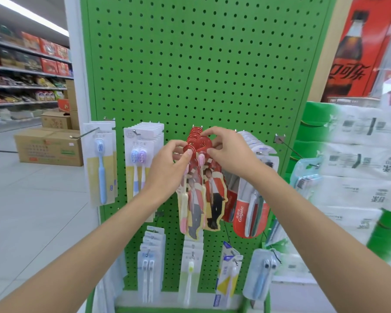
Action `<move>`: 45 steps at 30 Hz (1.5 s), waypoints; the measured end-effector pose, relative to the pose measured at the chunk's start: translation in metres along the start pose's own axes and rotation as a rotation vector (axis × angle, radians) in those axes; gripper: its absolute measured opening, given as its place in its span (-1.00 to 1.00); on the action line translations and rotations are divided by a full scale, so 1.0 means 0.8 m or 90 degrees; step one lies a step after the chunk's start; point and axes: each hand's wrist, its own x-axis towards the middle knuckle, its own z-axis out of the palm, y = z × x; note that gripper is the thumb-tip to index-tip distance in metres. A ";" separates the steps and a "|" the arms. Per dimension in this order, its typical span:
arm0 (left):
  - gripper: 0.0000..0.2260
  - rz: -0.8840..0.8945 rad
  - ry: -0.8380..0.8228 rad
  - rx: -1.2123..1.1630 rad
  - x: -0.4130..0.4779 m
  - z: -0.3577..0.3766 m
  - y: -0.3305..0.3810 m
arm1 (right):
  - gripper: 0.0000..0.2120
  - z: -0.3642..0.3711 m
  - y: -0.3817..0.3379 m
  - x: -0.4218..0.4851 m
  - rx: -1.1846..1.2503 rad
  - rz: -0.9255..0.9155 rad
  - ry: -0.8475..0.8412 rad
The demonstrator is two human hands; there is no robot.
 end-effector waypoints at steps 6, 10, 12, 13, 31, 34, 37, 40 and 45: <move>-0.81 0.002 -0.005 0.007 0.001 -0.002 -0.001 | -0.68 0.014 0.006 0.016 0.030 -0.013 0.006; -0.80 0.005 -0.006 0.005 0.003 -0.001 -0.003 | -0.70 0.024 0.009 0.021 0.048 -0.008 -0.027; -0.80 0.003 -0.010 -0.002 0.003 -0.001 -0.005 | -0.72 0.028 0.008 0.021 0.046 -0.012 -0.041; -0.79 0.003 -0.012 -0.003 0.003 -0.001 -0.005 | -0.71 0.029 0.007 0.022 0.041 -0.012 -0.041; -0.65 -0.006 -0.042 -0.006 -0.001 0.003 -0.010 | -0.89 0.011 -0.008 0.072 0.024 0.123 -0.135; -0.64 -0.008 -0.040 0.004 -0.001 0.005 -0.010 | -0.90 0.005 -0.006 0.073 0.008 0.131 -0.113; -0.66 -0.010 -0.036 0.006 0.000 0.005 -0.009 | -0.84 -0.005 -0.004 0.070 -0.018 0.129 -0.089; -0.69 -0.008 -0.027 0.011 0.001 0.004 -0.007 | -0.85 -0.015 -0.003 0.065 -0.024 0.125 -0.071; -0.67 -0.010 -0.015 0.022 0.000 0.007 -0.005 | -0.78 -0.022 -0.004 0.050 -0.042 0.087 -0.022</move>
